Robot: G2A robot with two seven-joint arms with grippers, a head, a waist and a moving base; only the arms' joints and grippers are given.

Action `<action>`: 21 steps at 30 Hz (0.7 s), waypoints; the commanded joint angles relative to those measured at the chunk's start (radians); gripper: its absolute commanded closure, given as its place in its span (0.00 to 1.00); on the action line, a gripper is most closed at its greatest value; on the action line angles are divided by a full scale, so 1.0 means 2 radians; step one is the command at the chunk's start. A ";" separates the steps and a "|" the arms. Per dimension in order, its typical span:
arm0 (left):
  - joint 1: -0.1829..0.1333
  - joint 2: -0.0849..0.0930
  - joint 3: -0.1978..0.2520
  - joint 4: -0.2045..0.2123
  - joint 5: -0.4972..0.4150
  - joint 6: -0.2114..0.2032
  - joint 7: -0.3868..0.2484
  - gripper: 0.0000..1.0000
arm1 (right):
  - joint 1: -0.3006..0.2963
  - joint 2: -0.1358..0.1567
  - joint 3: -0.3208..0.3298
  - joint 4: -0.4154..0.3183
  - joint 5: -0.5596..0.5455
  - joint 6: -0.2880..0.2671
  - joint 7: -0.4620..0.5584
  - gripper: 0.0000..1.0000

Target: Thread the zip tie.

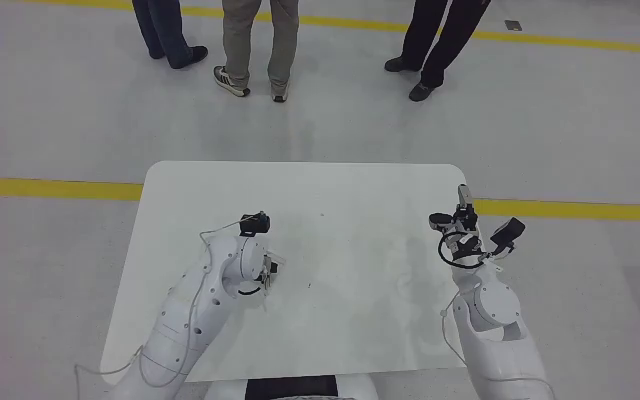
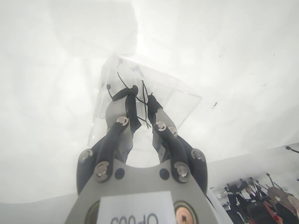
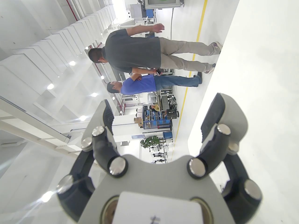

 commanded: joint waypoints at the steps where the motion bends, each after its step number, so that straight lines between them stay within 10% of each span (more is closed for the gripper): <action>1: -0.001 0.000 0.000 0.002 -0.001 0.000 0.000 0.87 | 0.000 0.000 0.000 0.000 0.000 0.000 0.000 0.00; 15: -0.005 -0.003 0.001 0.011 -0.004 0.000 0.000 1.00 | 0.000 0.000 0.000 0.000 0.000 0.000 0.000 0.00; 21: 0.008 -0.001 -0.005 -0.018 0.004 0.000 -0.010 1.00 | 0.000 0.000 0.000 0.000 0.000 0.000 0.000 0.00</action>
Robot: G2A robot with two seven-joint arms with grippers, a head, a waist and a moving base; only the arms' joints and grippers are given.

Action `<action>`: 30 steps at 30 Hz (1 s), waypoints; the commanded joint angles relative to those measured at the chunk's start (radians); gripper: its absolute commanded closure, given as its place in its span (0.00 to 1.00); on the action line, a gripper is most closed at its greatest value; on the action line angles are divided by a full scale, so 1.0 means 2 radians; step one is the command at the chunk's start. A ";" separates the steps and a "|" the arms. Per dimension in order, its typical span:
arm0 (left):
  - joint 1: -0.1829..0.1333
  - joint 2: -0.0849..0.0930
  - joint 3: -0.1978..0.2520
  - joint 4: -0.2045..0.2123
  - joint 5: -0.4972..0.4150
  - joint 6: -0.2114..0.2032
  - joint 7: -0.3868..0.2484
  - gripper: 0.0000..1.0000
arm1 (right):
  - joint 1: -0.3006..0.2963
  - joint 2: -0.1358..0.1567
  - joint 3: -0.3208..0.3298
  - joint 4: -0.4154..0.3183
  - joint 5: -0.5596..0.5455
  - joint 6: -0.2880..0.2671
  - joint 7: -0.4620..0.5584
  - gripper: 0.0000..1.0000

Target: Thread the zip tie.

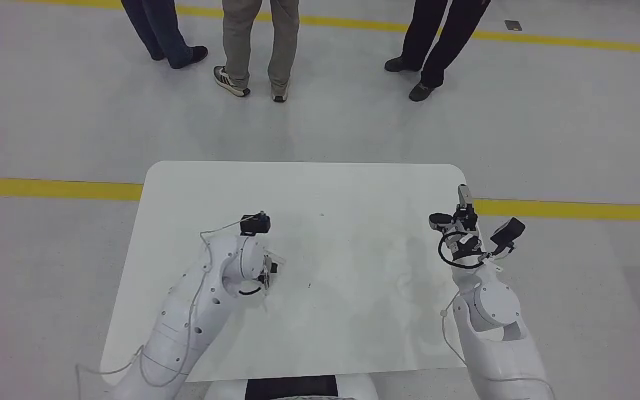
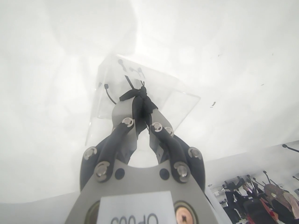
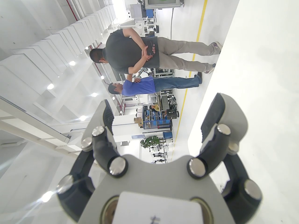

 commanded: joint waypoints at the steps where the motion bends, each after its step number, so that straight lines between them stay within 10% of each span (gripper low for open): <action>1: 0.007 0.001 -0.002 -0.015 0.004 0.000 -0.004 1.00 | 0.000 0.000 0.000 0.000 0.000 0.000 0.000 0.00; 24: 0.101 0.039 -0.073 -0.199 -0.054 -0.058 -0.017 1.00 | 0.000 0.000 0.000 0.000 0.000 0.000 0.000 0.00; 30: 0.115 0.051 -0.115 -0.216 -0.159 -0.124 -0.017 1.00 | 0.000 0.000 0.000 0.000 0.000 0.000 0.000 0.00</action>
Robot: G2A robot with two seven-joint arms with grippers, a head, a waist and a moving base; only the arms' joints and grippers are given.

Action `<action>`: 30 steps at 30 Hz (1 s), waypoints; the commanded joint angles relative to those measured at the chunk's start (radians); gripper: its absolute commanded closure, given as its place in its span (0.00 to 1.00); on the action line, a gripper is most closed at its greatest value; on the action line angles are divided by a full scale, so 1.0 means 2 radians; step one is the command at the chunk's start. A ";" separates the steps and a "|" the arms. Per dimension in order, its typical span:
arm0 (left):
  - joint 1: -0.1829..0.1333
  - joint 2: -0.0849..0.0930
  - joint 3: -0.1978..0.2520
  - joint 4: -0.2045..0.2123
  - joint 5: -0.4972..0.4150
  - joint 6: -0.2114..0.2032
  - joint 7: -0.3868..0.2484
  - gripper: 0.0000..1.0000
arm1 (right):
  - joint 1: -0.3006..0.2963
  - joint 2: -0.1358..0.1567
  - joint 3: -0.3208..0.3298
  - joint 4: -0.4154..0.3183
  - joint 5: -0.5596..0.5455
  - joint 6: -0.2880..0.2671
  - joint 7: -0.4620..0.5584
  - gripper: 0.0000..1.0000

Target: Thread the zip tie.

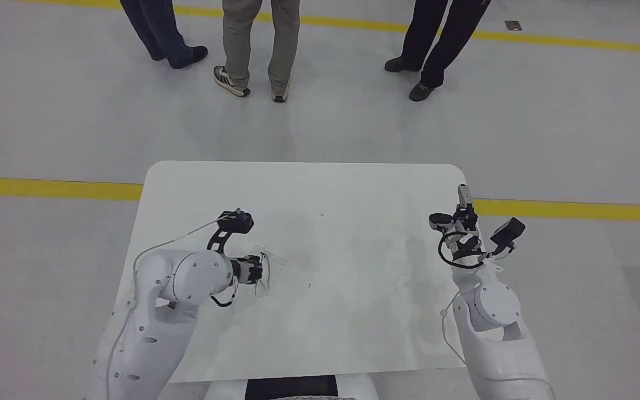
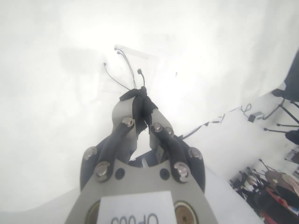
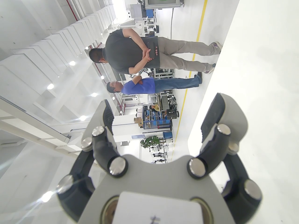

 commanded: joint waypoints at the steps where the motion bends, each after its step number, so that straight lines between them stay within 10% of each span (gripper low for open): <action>1: 0.004 0.005 -0.019 0.000 -0.044 -0.029 0.000 1.00 | 0.000 0.000 0.000 0.000 0.000 0.000 0.000 0.00; 9: 0.011 0.033 -0.084 0.044 -0.219 -0.161 0.000 1.00 | 0.000 0.000 0.000 0.000 0.000 0.000 0.000 0.00; 14: -0.001 0.059 -0.087 0.096 -0.306 -0.231 0.000 1.00 | 0.000 0.000 0.000 0.000 0.000 0.000 0.000 0.00; 20: -0.024 0.093 -0.055 0.118 -0.358 -0.232 0.000 1.00 | 0.000 0.000 0.000 0.000 0.000 0.000 0.000 0.00; 30: -0.024 0.093 -0.055 0.118 -0.358 -0.232 0.000 1.00 | 0.000 0.000 0.000 0.000 0.000 0.000 0.000 0.00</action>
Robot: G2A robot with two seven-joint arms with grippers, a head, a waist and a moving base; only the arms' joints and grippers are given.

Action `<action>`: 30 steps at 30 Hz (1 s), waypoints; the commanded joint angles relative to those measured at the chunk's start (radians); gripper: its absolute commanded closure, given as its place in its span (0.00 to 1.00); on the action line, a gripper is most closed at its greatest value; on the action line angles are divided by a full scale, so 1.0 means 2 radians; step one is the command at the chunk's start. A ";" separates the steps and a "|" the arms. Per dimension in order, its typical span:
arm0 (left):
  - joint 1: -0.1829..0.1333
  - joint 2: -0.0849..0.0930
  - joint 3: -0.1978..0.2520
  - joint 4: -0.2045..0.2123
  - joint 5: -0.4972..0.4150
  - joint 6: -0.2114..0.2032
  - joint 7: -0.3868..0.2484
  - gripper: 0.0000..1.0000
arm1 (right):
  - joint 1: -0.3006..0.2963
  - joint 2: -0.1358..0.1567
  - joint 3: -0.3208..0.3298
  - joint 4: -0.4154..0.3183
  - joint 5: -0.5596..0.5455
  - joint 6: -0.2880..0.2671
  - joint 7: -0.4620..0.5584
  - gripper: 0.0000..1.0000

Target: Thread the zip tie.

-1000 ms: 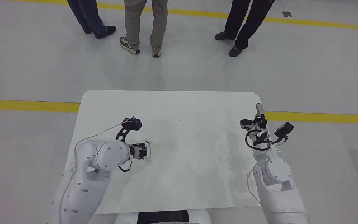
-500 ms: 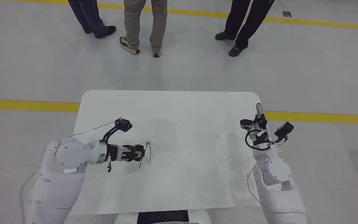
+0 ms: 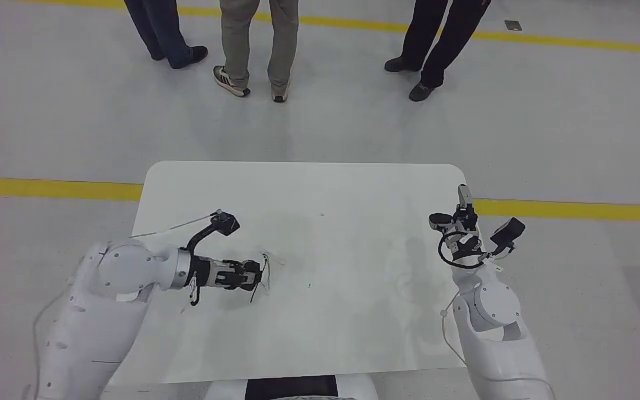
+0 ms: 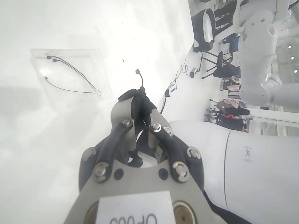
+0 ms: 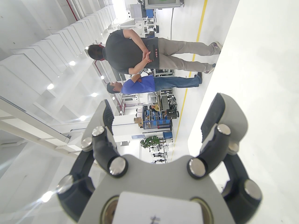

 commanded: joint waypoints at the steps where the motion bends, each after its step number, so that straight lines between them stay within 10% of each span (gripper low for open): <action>1: 0.000 0.000 0.000 0.000 0.000 0.000 0.000 1.00 | 0.000 0.000 0.000 0.000 0.000 0.000 0.000 0.00; 9: -0.019 0.016 -0.020 0.029 -0.092 0.000 0.000 1.00 | 0.000 0.000 0.000 0.000 0.000 0.000 0.000 0.00; 19: -0.028 0.080 -0.004 0.059 -0.282 0.000 0.000 1.00 | 0.000 0.000 0.000 0.000 0.000 0.000 0.000 0.00; 24: -0.036 0.104 0.012 0.076 -0.309 0.000 0.000 1.00 | 0.000 0.000 0.000 0.000 0.000 0.000 0.000 0.00; 30: -0.036 0.104 0.012 0.076 -0.309 0.000 0.000 1.00 | 0.000 0.000 0.000 0.000 0.000 0.000 0.000 0.00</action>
